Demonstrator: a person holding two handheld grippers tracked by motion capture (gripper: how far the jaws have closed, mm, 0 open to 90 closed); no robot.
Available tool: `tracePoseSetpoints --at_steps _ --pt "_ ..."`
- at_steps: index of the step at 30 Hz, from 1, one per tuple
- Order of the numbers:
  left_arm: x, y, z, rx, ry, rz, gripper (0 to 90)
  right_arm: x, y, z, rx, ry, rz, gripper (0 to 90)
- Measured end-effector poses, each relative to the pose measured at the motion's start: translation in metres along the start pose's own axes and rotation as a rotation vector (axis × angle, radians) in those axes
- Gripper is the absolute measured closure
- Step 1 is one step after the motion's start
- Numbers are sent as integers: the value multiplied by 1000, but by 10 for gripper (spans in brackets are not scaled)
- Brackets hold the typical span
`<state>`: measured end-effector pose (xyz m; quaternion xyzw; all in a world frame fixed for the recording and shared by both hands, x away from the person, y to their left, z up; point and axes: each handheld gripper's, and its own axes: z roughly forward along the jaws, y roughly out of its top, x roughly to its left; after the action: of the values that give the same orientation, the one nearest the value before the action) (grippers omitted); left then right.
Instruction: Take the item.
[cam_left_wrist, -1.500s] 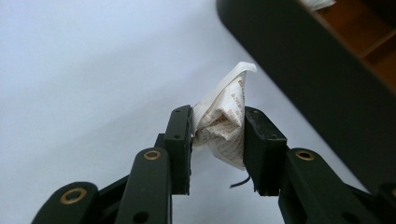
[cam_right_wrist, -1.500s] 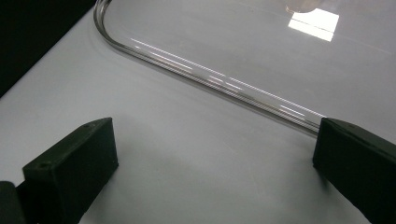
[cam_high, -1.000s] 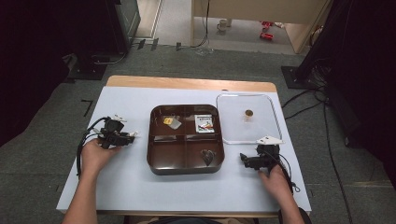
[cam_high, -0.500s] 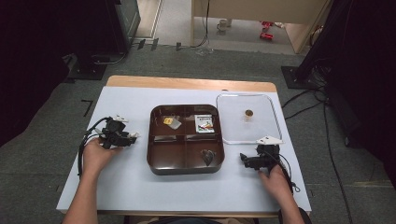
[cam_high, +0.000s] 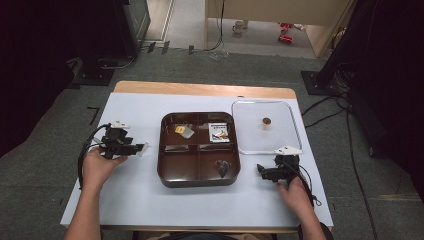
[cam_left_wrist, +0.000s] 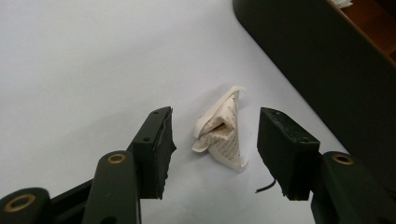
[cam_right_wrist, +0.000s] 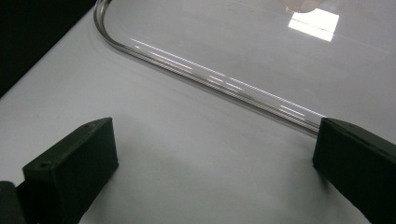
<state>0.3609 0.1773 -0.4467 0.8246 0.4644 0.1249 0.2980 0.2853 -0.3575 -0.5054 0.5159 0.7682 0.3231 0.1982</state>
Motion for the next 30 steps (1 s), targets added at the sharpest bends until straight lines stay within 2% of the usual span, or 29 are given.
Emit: tracePoseSetpoints --at_steps 4,13,21,30 --pt "4 -3 -8 -20 14 -5 448 0 0 0 0 0 0 0" --pt "11 -10 -14 -23 31 -30 441 0 0 0 1 0 0 0" --pt "23 -22 -13 -5 52 -51 435 0 0 0 1 0 0 0" --pt "33 -31 -8 22 63 -46 432 0 0 0 1 0 1 0"
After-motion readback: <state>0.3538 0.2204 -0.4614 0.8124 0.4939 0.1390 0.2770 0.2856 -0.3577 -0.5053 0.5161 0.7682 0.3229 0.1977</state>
